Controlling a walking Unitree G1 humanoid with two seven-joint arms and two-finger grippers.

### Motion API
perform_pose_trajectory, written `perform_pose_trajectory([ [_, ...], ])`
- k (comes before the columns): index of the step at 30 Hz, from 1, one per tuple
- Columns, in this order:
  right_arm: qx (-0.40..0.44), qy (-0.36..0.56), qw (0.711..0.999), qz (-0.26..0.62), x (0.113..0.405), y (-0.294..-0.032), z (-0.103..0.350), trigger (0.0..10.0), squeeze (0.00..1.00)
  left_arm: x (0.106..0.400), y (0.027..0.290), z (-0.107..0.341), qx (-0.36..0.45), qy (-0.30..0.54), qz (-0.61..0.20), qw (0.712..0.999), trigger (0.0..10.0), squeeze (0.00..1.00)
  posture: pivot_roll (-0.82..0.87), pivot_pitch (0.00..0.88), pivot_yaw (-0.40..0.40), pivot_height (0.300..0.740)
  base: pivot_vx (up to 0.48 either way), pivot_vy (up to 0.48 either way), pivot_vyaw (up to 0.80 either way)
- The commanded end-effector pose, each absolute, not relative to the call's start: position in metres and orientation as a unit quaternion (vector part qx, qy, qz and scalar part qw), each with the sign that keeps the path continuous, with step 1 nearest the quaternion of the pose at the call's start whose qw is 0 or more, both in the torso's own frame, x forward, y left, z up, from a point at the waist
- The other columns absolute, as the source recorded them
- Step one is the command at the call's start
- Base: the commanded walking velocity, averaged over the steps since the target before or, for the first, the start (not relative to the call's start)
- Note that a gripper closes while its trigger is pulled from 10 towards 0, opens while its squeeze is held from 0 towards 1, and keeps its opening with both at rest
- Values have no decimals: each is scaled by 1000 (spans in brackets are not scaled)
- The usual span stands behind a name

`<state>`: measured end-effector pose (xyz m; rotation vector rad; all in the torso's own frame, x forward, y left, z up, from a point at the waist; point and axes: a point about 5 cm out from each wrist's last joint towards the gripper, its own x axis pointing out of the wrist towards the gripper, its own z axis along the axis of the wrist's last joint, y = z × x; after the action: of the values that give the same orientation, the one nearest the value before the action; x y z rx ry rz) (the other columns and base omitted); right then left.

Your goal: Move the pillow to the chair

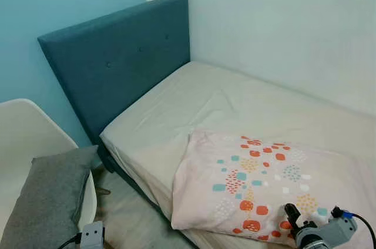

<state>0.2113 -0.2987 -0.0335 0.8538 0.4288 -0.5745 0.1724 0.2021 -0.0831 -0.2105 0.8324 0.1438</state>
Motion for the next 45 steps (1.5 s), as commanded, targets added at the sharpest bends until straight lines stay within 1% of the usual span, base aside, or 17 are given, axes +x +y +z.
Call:
perform_pose_trajectory([
  [1, 416, 212, 838, -282, 206, -297, -38, 10000, 0, 175, 207, -81, -100, 398, 72, 909, 10000, 0, 14, 0, 63, 699, 0, 0, 0],
  [5, 440, 201, 826, -290, 201, -299, -40, 10000, 0, 190, 210, -72, -110, 370, 79, 919, 10000, 0, 14, 0, 64, 679, 0, 0, 0],
  [8, 443, 200, 824, -290, 201, -299, -40, 10000, 0, 192, 211, -72, -110, 367, 79, 920, 10000, 0, 12, 0, 66, 674, 0, 0, 0],
  [11, 463, 188, 816, -293, 200, -298, -40, 10000, 0, 197, 215, -68, -114, 355, 84, 924, 10000, 0, 15, 0, 72, 659, 0, 0, 0],
  [14, 470, 182, 813, -292, 199, -298, -41, 10000, 0, 200, 219, -65, -118, 346, 92, 926, 10000, 0, 16, 0, 76, 649, 0, 0, 0],
  [16, 470, 182, 813, -292, 199, -298, -41, 10000, 0, 200, 219, -65, -118, 346, 92, 926, 10000, 0, 16, 0, 76, 649, 0, 0, 0],
  [19, 476, 174, 814, -284, 202, -298, -39, 10000, 0, 204, 226, -61, -128, 329, 109, 929, 10000, 0, 16, 0, 83, 639, 0, 0, 0],
  [20, 483, 158, 818, -269, 209, -297, -34, 10000, 0, 210, 235, -54, -138, 309, 124, 933, 10000, 0, 16, 11, 87, 629, 0, 0, 0],
  [21, 486, 151, 820, -262, 213, -297, -31, 10000, 0, 213, 238, -52, -141, 301, 128, 935, 10000, 0, 16, 13, 87, 624, 0, 0, 0],
  [30, 496, 118, 824, -247, 224, -302, -20, 10000, 0, 227, 249, -38, -176, 249, 152, 940, 10000, 0, 22, 44, 93, 594, 0, 0, 0],
  [33, 517, 81, 823, -221, 234, -303, -10, 10000, 0, 236, 254, -28, -190, 217, 150, 946, 10000, 0, 37, 71, 102, 574, 0, 0, 0],
  [38, 532, 53, 822, -195, 240, -304, -3, 10000, 0, 239, 256, -25, -192, 206, 146, 948, 10000, 0, 46, 82, 109, 564, 0, 0, 0],
  [41, 568, -30, 819, -78, 264, -299, 27, 10000, 0, 244, 259, -19, -185, 189, 130, 955, 10000, 0, 64, 98, 123, 549, 0, 0, 0],
  [42, 568, -30, 819, -78, 264, -299, 27, 10000, 0, 244, 259, -19, -185, 189, 130, 955, 10000, 0, 64, 98, 123, 549, 0, 0, 0],
  [43, 570, -41, 819, -50, 270, -295, 33, 10000, 0, 244, 259, -18, -184, 187, 128, 956, 10000, 0, 67, 101, 125, 544, 0, 0, 0],
  [44, 570, -41, 819, -50, 270, -295, 33, 10000, 0, 244, 259, -18, -184, 187, 128, 956, 10000, 0, 67, 101, 125, 544, 0, 0, 0],
  [45, 569, -46, 821, -23, 274, -291, 38, 10000, 0, 244, 259, -18, -184, 186, 127, 957, 10000, 0, 71, 102, 125, 539, 0, 0, 0],
])
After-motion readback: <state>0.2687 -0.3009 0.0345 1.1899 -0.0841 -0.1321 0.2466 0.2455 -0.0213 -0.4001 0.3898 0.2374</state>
